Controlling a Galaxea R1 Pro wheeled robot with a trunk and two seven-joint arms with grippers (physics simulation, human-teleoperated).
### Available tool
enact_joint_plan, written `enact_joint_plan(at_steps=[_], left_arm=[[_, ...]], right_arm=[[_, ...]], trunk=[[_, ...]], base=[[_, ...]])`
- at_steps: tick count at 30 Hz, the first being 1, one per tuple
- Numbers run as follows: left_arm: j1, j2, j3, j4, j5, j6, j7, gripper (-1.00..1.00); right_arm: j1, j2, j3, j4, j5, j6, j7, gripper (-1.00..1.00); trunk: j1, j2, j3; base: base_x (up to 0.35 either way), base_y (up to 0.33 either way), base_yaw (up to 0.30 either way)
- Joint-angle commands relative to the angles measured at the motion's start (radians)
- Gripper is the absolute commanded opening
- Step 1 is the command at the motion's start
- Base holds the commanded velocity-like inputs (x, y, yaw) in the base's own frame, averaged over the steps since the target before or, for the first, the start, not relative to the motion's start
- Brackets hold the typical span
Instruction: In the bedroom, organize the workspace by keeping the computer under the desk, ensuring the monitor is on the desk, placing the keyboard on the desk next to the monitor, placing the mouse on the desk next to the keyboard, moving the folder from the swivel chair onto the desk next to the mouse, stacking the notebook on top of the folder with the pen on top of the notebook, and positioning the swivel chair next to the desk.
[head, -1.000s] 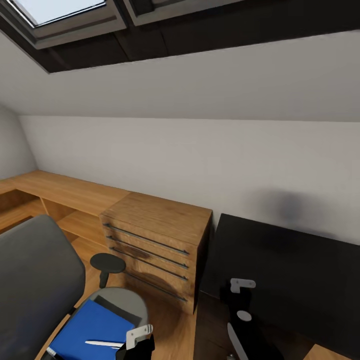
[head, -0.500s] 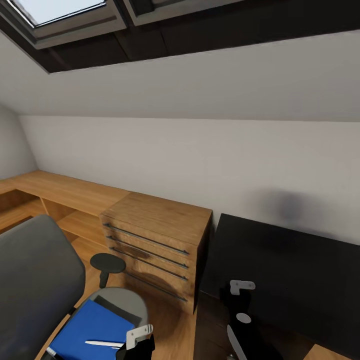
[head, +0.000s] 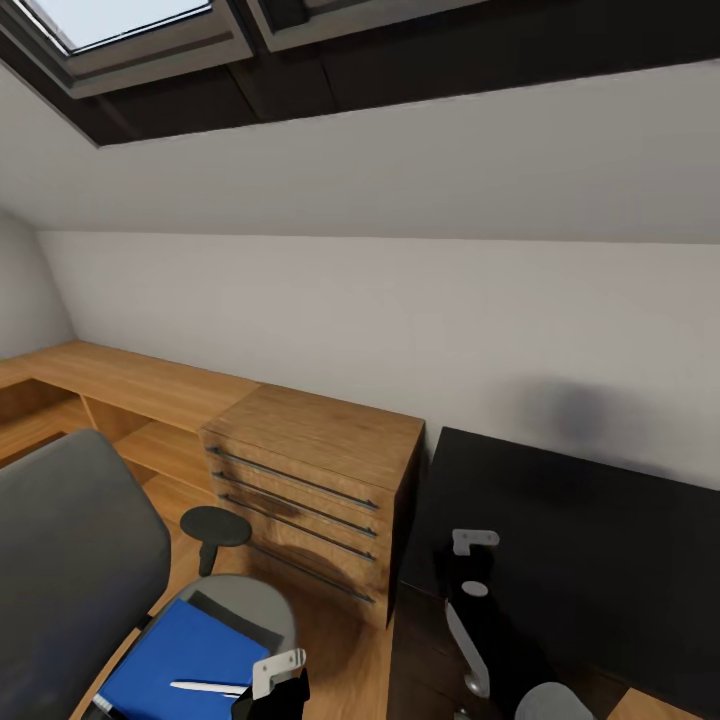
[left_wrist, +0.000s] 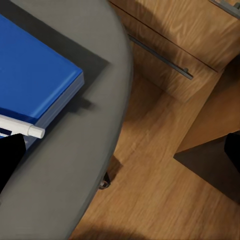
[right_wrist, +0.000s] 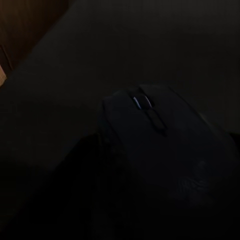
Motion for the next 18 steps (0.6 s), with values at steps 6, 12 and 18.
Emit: enact_joint_plan(at_steps=[6,12,18], left_arm=[[-0.001,0.001,-0.007,0.000,0.011,-0.007,0.007,1.00],[-0.001,0.002,-0.007,0.000,0.010,-0.007,0.007,1.00],[-0.001,0.002,-0.007,0.000,0.010,-0.007,0.007,1.00]], right_arm=[[-0.046,0.003,0.006,0.030,-0.007,0.007,-0.004,-1.00],[-0.094,0.012,0.006,0.082,-0.008,0.010,-0.002,-1.00],[-0.141,0.032,0.007,0.207,-0.010,0.001,0.036,-1.00]], trunk=[[0.000,-0.001,-0.001],[0.000,-0.001,-0.001],[0.000,-0.001,-0.001]], base=[[0.000,0.000,0.000],[0.000,0.000,0.000],[0.000,0.000,0.000]])
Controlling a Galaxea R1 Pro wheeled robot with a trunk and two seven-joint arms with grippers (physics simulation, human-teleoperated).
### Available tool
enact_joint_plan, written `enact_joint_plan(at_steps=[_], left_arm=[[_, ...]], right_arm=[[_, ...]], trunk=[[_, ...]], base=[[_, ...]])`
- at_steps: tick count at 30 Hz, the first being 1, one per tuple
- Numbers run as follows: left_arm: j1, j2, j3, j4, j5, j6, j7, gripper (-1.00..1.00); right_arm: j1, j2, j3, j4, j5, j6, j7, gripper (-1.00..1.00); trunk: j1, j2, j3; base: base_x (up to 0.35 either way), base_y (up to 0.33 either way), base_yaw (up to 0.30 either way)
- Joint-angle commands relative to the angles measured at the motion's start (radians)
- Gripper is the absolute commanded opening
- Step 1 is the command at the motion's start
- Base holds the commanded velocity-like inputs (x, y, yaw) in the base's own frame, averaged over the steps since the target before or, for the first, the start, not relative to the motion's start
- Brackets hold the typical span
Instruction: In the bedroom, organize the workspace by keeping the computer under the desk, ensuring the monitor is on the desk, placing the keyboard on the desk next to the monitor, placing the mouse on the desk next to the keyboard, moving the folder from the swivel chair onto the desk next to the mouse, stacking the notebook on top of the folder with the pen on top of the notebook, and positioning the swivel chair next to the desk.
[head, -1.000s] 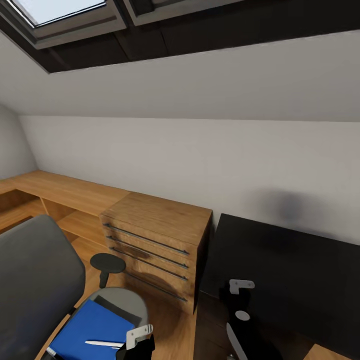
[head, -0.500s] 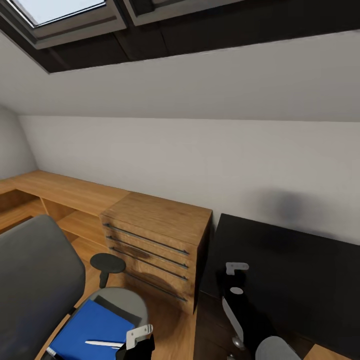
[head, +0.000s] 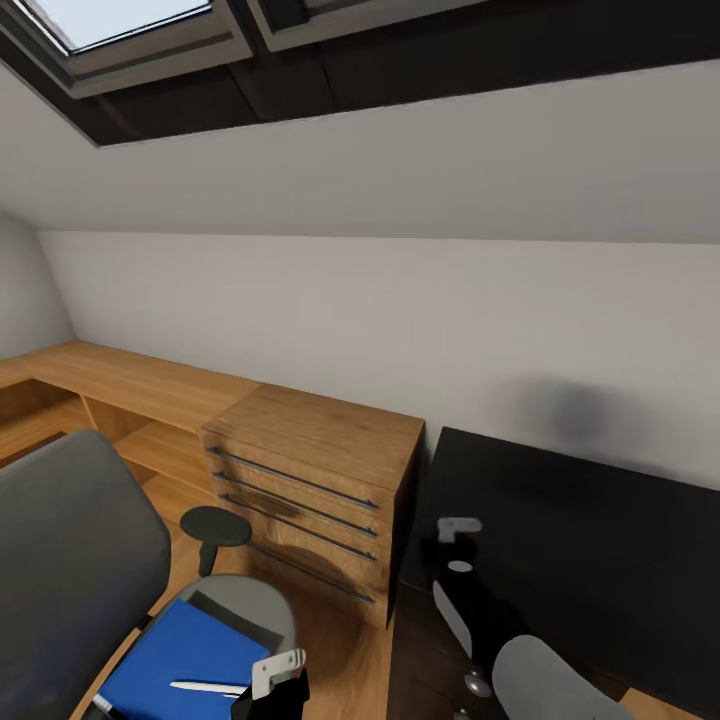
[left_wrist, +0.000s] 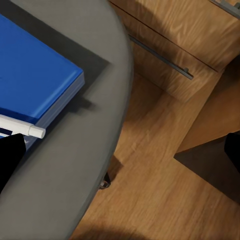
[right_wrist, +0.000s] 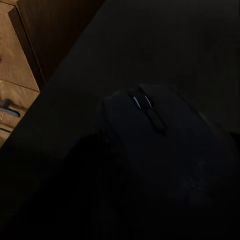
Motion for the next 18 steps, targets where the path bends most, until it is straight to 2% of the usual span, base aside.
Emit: enact_joint_plan(at_steps=[1,9,18], left_arm=[[-0.001,0.001,-0.007,0.000,0.011,-0.007,0.007,1.00],[-0.001,0.001,-0.007,0.000,0.011,-0.007,0.007,1.00],[-0.001,0.001,-0.007,0.000,0.011,-0.007,0.007,1.00]], right_arm=[[-0.002,0.000,0.008,0.009,-0.005,0.006,0.006,-1.00],[-0.005,0.000,0.009,0.033,0.000,-0.053,0.028,-1.00],[-0.004,-0.001,0.007,0.034,0.002,-0.059,0.028,-1.00]], trunk=[[0.000,-0.001,-0.001],[0.000,-0.001,-0.001],[0.000,-0.001,-0.001]], base=[[0.000,0.000,0.000],[0.000,0.000,0.000],[0.000,0.000,0.000]])
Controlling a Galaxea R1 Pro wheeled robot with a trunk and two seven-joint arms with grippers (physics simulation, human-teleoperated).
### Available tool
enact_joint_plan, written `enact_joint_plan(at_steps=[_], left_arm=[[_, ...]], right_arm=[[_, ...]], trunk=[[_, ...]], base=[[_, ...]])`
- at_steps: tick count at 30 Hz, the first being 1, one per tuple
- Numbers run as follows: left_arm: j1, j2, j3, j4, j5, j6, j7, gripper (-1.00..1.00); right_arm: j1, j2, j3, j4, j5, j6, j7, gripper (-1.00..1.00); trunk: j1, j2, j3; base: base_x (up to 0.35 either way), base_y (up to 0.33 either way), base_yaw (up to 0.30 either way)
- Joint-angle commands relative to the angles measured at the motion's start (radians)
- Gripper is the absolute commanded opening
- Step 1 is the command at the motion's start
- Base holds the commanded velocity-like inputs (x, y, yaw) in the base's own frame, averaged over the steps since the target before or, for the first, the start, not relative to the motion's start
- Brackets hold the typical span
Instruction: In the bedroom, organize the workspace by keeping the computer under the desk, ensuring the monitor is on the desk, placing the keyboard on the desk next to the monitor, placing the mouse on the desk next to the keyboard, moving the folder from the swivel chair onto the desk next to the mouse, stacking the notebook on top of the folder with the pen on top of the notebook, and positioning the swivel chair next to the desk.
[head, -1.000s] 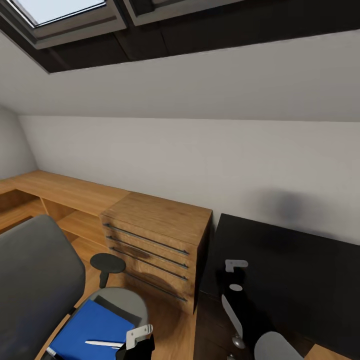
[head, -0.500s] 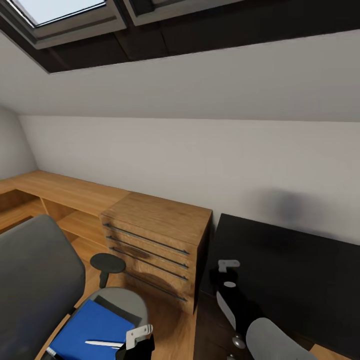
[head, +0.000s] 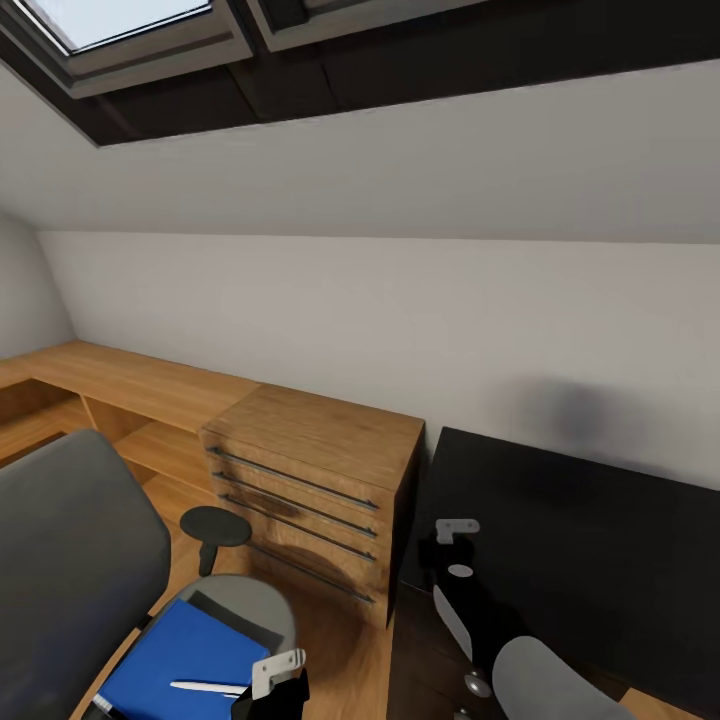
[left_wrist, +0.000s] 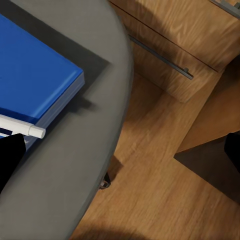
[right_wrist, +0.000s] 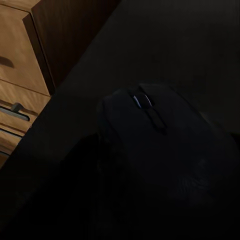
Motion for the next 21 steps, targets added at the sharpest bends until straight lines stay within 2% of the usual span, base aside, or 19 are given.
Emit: enact_joint_plan(at_steps=[1,13,14,21], left_arm=[[-0.001,0.001,-0.007,0.000,0.011,-0.007,0.007,1.00],[-0.001,0.001,-0.007,0.000,0.011,-0.007,0.007,1.00],[-0.001,0.001,-0.007,0.000,0.011,-0.007,0.007,1.00],[-0.001,0.001,-0.007,0.000,0.012,-0.007,0.008,1.00]], right_arm=[[-0.001,-0.001,0.007,0.000,-0.005,0.002,-0.005,-1.00],[-0.001,-0.001,0.007,0.000,-0.004,0.002,-0.007,-1.00],[-0.001,-0.001,0.008,0.000,-0.004,0.003,-0.007,1.00],[-0.001,-0.002,0.008,0.000,-0.004,0.003,-0.009,1.00]], trunk=[[0.000,-0.001,-0.001],[0.000,-0.001,-0.001],[0.000,-0.001,-0.001],[-0.023,0.041,0.018]], base=[[0.000,0.000,0.000],[0.000,0.000,0.000],[0.000,0.000,0.000],[0.000,0.000,0.000]])
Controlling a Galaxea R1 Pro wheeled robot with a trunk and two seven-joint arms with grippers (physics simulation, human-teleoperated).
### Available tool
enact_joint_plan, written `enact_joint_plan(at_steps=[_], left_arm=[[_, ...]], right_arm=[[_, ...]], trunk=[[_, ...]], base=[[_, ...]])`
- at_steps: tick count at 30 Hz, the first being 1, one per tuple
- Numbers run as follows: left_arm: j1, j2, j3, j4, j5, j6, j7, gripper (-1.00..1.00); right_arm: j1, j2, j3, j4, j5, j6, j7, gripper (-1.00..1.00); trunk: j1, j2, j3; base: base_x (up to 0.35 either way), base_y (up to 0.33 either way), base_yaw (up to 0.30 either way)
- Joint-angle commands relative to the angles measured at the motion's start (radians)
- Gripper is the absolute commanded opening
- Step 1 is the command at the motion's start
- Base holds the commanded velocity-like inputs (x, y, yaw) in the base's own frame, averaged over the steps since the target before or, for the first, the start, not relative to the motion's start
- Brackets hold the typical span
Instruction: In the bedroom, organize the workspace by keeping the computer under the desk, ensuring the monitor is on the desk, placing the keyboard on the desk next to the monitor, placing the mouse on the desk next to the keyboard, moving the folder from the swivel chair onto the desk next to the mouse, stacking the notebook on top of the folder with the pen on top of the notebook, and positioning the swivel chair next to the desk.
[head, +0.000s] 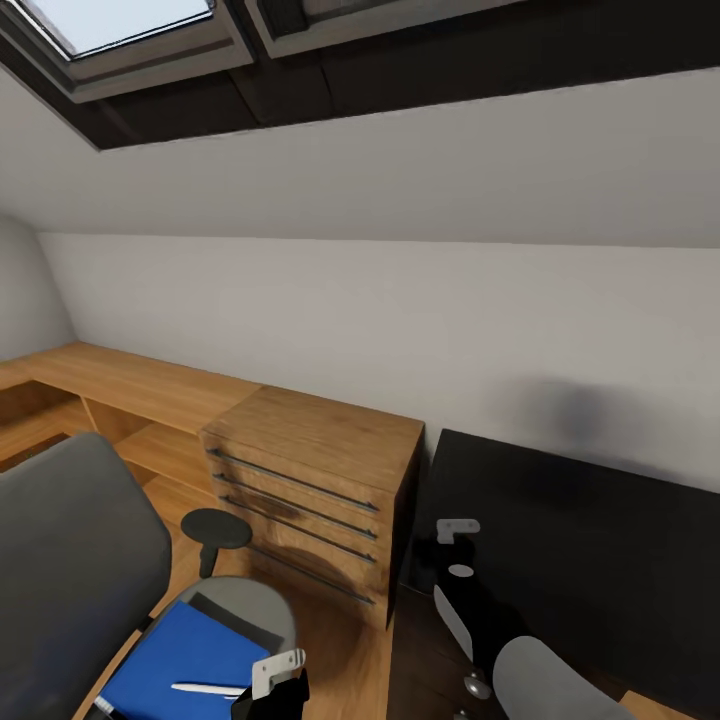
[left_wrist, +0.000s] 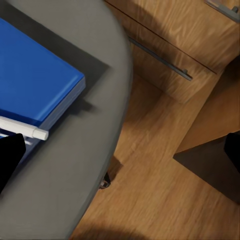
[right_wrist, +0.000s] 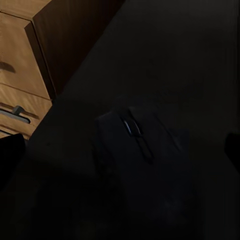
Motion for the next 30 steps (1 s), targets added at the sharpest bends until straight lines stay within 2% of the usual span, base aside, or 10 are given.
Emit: enact_joint_plan(at_steps=[1,30], left_arm=[[-0.001,0.001,-0.007,0.000,0.011,-0.007,0.007,1.00],[-0.001,-0.001,-0.008,0.000,0.011,-0.007,0.035,1.00]], right_arm=[[-0.001,-0.001,0.008,-0.001,-0.004,0.003,-0.008,1.00],[0.000,-0.003,0.006,-0.036,-0.003,-0.016,-0.014,1.00]], trunk=[[-0.004,0.007,0.002],[-0.115,0.210,0.093]], base=[[0.000,0.000,0.000],[0.000,0.000,0.000]])
